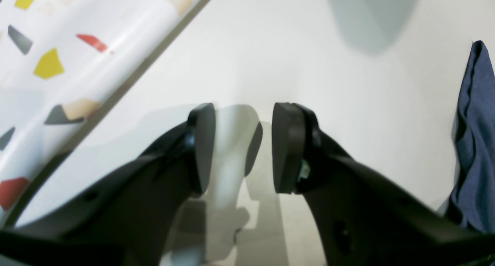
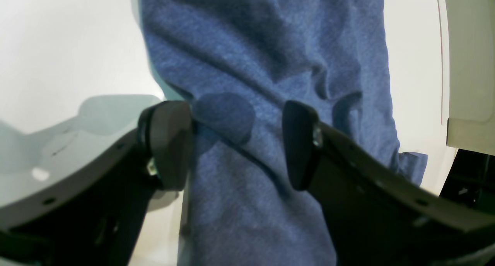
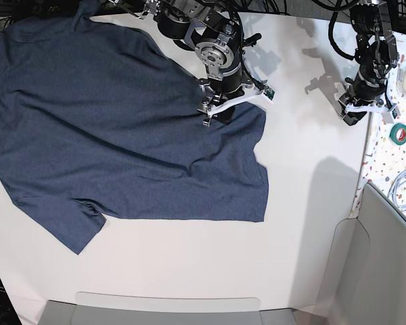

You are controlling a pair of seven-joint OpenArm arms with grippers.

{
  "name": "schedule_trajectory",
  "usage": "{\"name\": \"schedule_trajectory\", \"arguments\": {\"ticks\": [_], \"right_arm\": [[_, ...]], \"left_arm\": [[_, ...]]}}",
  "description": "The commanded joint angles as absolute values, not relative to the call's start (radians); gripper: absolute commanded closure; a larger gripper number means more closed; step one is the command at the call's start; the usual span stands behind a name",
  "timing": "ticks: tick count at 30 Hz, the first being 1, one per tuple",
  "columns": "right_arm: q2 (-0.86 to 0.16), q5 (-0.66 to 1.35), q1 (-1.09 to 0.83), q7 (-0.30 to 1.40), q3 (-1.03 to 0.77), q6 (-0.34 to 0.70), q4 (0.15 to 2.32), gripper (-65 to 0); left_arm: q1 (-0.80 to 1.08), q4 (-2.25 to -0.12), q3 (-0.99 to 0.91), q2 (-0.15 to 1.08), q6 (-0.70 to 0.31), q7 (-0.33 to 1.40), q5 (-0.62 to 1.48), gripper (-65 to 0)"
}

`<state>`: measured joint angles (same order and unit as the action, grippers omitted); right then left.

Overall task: Layout the t-shirt on the table in an organized manner, then fold the t-shirt properly
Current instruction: 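Lower the right gripper onto the shirt's side edge and grasp it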

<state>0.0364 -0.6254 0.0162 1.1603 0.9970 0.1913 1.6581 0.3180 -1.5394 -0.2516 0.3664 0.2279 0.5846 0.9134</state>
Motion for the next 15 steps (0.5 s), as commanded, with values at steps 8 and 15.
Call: {"name": "schedule_trajectory", "arguments": {"ticks": [8, 15], "right_arm": [[0.064, -0.639, 0.035, 1.150, 0.998, 0.193, 1.555, -31.6], [0.064, -0.645, 0.051, 1.152, 0.993, 0.186, 1.575, -2.2]], "left_arm": [[0.328, -1.535, -0.249, 0.374, 0.249, 0.630, 0.911, -24.8], [0.326, -1.535, -0.249, 0.375, 0.249, 0.630, 0.908, -24.8]]}}
